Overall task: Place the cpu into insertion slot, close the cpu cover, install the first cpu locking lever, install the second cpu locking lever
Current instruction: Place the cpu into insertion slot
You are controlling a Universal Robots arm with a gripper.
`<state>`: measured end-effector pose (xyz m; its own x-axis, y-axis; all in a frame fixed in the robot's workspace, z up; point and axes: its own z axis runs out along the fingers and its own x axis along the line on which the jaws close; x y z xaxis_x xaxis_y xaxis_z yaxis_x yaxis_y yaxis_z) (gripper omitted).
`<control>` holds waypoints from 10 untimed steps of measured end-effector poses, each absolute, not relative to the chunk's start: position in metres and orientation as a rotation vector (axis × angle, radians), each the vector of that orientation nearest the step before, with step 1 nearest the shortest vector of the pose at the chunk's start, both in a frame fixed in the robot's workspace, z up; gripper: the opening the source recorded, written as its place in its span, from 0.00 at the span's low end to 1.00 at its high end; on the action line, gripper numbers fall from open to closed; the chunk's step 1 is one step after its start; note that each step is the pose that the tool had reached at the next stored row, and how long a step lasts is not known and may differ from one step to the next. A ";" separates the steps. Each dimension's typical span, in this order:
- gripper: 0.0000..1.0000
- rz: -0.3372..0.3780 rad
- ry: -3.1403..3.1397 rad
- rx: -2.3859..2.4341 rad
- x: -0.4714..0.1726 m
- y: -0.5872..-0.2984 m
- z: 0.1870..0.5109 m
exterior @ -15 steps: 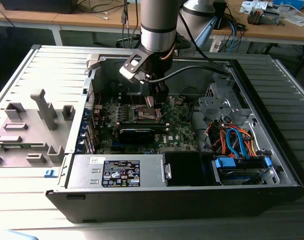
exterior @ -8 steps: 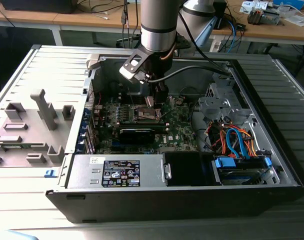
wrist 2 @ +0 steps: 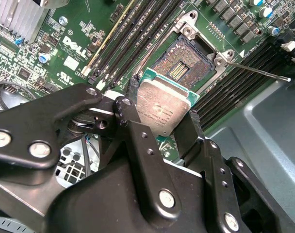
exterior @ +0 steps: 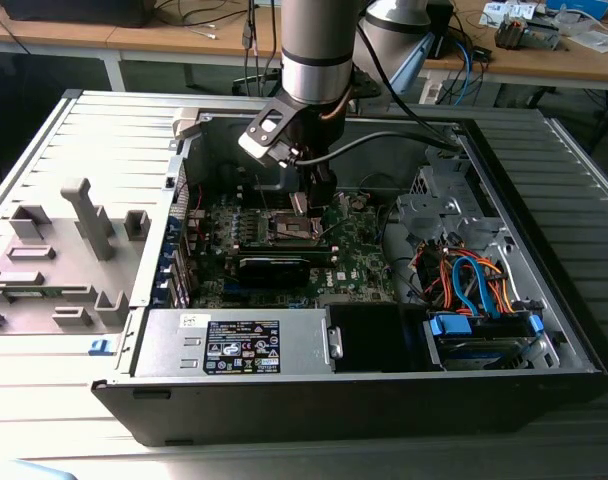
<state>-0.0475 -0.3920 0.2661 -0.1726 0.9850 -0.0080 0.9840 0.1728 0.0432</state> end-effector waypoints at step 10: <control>0.55 0.042 2.325 2.060 -0.048 -0.392 0.266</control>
